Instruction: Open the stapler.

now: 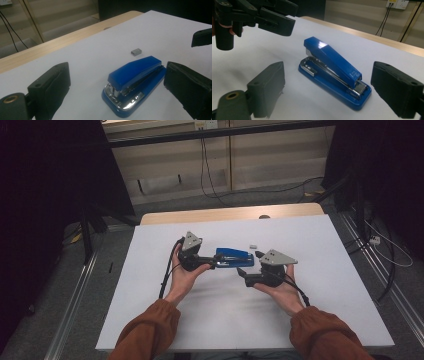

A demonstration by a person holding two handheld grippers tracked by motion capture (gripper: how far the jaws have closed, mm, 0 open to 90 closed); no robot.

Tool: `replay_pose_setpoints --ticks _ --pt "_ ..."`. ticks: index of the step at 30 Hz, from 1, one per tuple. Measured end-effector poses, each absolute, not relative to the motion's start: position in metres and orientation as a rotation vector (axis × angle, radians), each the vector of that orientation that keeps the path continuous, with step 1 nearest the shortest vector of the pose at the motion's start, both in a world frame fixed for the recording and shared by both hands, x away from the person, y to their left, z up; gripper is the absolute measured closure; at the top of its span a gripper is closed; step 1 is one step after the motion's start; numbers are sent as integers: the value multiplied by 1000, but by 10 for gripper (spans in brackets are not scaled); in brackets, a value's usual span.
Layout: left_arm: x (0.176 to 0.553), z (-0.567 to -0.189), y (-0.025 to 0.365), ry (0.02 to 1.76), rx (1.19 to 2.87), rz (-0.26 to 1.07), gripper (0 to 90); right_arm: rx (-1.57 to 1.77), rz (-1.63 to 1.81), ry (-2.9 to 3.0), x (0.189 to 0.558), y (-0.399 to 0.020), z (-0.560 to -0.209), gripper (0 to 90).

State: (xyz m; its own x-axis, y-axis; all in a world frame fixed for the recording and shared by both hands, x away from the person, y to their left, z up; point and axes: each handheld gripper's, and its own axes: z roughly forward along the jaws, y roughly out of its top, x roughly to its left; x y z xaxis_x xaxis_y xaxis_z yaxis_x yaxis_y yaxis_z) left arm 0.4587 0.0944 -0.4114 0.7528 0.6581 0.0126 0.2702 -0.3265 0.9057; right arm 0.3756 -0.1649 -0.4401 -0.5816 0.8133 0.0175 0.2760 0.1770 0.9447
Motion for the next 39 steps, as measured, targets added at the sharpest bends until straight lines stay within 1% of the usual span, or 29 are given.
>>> replay_pose_setpoints --ticks 1,2,4,7,8,10,14,20,22,24,25,27,30,35,39 --pt "460 -411 93 707 1912 473 81 1015 1408 1953 378 -164 -440 154" --pt "462 -412 93 706 1912 487 82 1005 1401 1952 380 -163 -440 165" --pt "462 -415 93 705 1926 508 91 1021 1403 1949 385 -161 -441 152" --pt "461 -418 96 737 1923 461 72 1027 1399 1958 391 -156 -444 161" --pt "460 -419 98 747 1908 463 73 1027 1396 1963 392 -155 -444 165" --pt "459 -419 100 739 1931 493 77 1016 1398 1956 395 -151 -445 180" --pt "460 -420 102 750 1931 484 78 1043 1404 1944 402 -145 -446 189" --pt "461 -421 105 765 1944 477 79 1037 1407 1963 406 -138 -448 237" --pt "461 -421 105 766 1945 472 79 1023 1415 1965 408 -136 -448 299" --pt "462 -421 105 771 1941 473 80 1010 1409 1981 409 -135 -448 308" --pt "462 -421 105 772 1940 474 81 999 1398 1990 410 -135 -448 333" --pt "463 -422 107 781 1934 478 90 1002 1405 1998 411 -135 -448 395" --pt "465 -422 109 789 1932 483 91 1004 1428 2000 415 -135 -448 523" --pt "467 -423 113 812 1921 494 122 998 1434 2030 418 -130 -448 634" --pt "467 -423 113 806 1931 486 109 987 1451 2042 418 -125 -449 785"
